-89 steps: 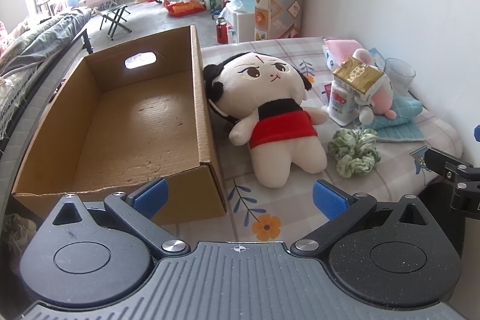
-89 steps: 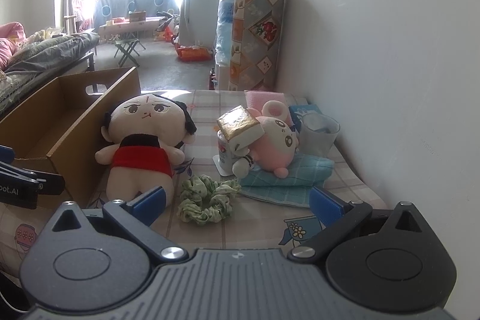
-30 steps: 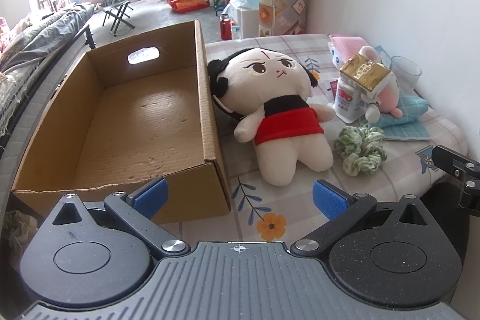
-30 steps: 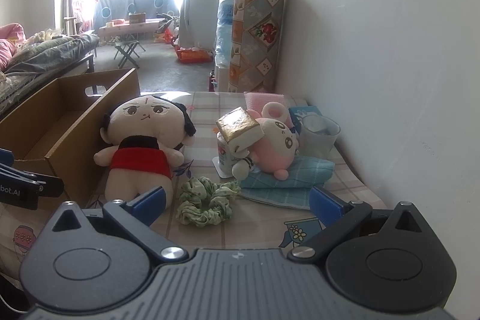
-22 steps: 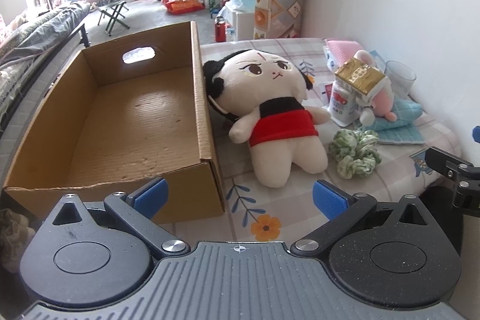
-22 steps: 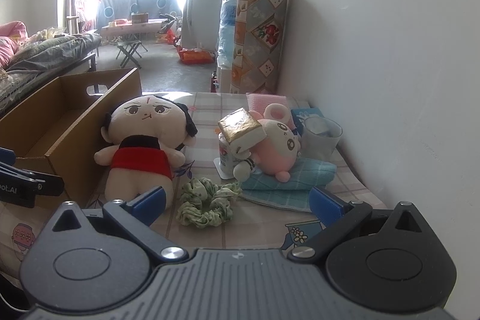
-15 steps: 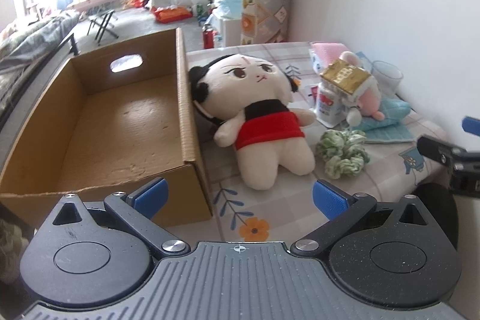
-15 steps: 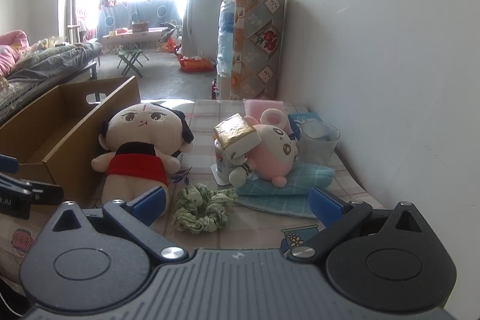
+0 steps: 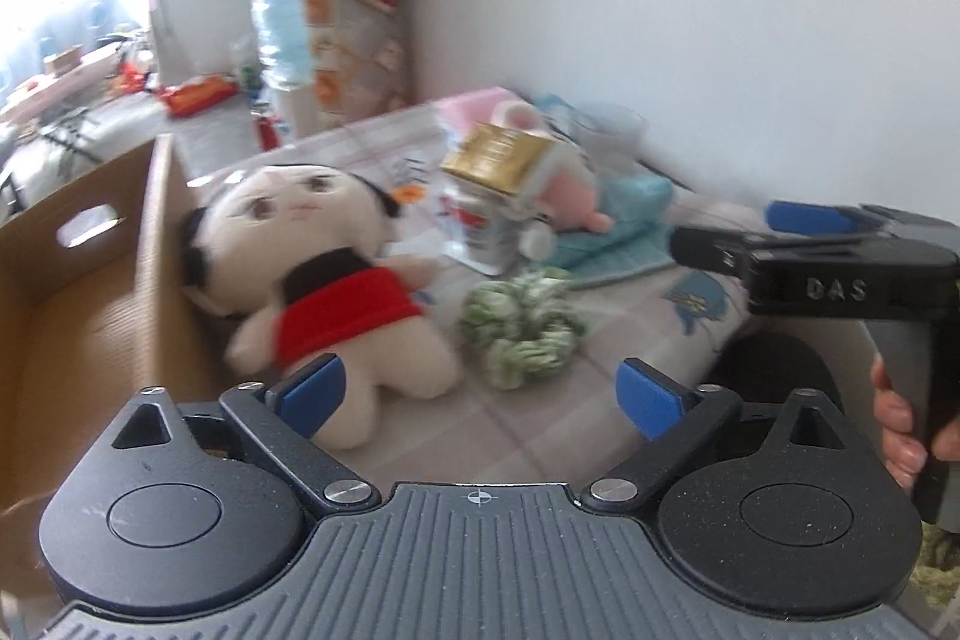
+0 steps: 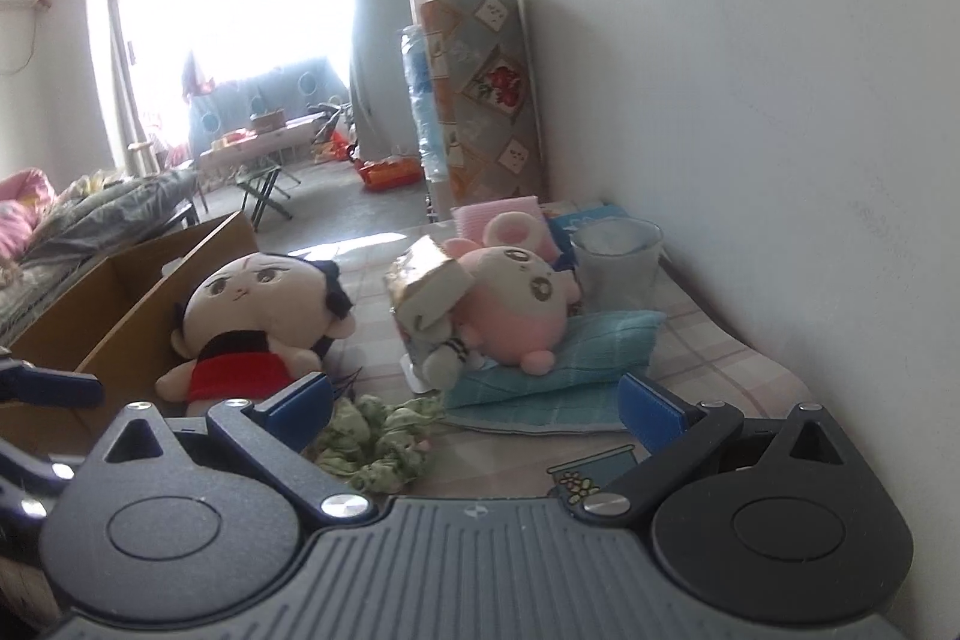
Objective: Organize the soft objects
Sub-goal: 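Reach the left tool to the green scrunchie while the right tool approaches the gold box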
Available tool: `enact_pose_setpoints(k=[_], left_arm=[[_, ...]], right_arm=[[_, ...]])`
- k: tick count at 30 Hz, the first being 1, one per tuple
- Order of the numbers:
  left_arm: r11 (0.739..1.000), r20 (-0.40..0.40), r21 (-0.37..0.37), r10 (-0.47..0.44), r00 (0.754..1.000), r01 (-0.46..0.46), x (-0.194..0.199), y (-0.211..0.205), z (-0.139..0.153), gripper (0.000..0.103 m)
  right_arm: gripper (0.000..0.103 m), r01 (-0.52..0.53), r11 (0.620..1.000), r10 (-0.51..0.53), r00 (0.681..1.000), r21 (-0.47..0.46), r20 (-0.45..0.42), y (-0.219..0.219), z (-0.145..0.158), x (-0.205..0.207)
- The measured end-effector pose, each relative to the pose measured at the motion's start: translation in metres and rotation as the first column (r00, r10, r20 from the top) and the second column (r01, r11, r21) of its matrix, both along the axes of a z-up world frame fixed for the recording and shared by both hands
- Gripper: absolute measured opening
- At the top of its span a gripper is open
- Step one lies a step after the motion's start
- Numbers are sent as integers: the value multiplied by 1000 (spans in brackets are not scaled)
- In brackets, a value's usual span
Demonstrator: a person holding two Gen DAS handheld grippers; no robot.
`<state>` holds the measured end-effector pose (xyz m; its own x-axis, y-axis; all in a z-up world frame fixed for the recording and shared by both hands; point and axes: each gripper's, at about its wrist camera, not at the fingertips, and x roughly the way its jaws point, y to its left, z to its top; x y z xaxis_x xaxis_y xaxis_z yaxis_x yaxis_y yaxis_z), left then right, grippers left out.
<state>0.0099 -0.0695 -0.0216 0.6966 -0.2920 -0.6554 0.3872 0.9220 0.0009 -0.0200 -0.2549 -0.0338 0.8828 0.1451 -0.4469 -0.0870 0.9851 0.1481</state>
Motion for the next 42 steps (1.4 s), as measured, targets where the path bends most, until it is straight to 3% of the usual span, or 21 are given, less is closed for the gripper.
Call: enact_pose_setpoints(k=[6, 11, 18, 22, 26, 37, 39, 41, 42], left_arm=[[994, -26, 39, -99, 995, 100, 21, -36, -14, 80], [986, -37, 86, -140, 990, 142, 39, -58, -25, 60], [974, -106, 142, -164, 981, 179, 71, -84, -47, 54], [967, -155, 189, -141, 978, 169, 86, -93, -64, 25], [967, -175, 217, -96, 980, 133, 90, -90, -73, 14], [975, -208, 167, -108, 972, 144, 54, -58, -65, 17], [977, -208, 164, -104, 973, 139, 49, -52, -64, 28], [980, -208, 154, -93, 974, 126, 45, -49, -64, 55], [983, -209, 145, -84, 974, 116, 46, -46, -64, 61]], right_arm=[[89, -8, 995, 9, 1000, 97, -13, -24, -11, 19], [77, -26, 986, 26, 1000, 166, 4, -38, -14, 38], [68, -34, 979, 37, 999, 203, -13, -49, -32, 54], [67, -33, 977, 38, 999, 211, -20, -54, -38, 56], [66, -33, 977, 37, 999, 212, -17, -56, -39, 56], [66, -84, 976, 84, 996, 200, 9, -44, -24, 52], [66, -94, 976, 95, 995, 194, 6, -40, -23, 52], [67, -98, 979, 101, 995, 181, -3, -36, -21, 53], [69, -104, 979, 107, 994, 174, -8, -34, -21, 53]])
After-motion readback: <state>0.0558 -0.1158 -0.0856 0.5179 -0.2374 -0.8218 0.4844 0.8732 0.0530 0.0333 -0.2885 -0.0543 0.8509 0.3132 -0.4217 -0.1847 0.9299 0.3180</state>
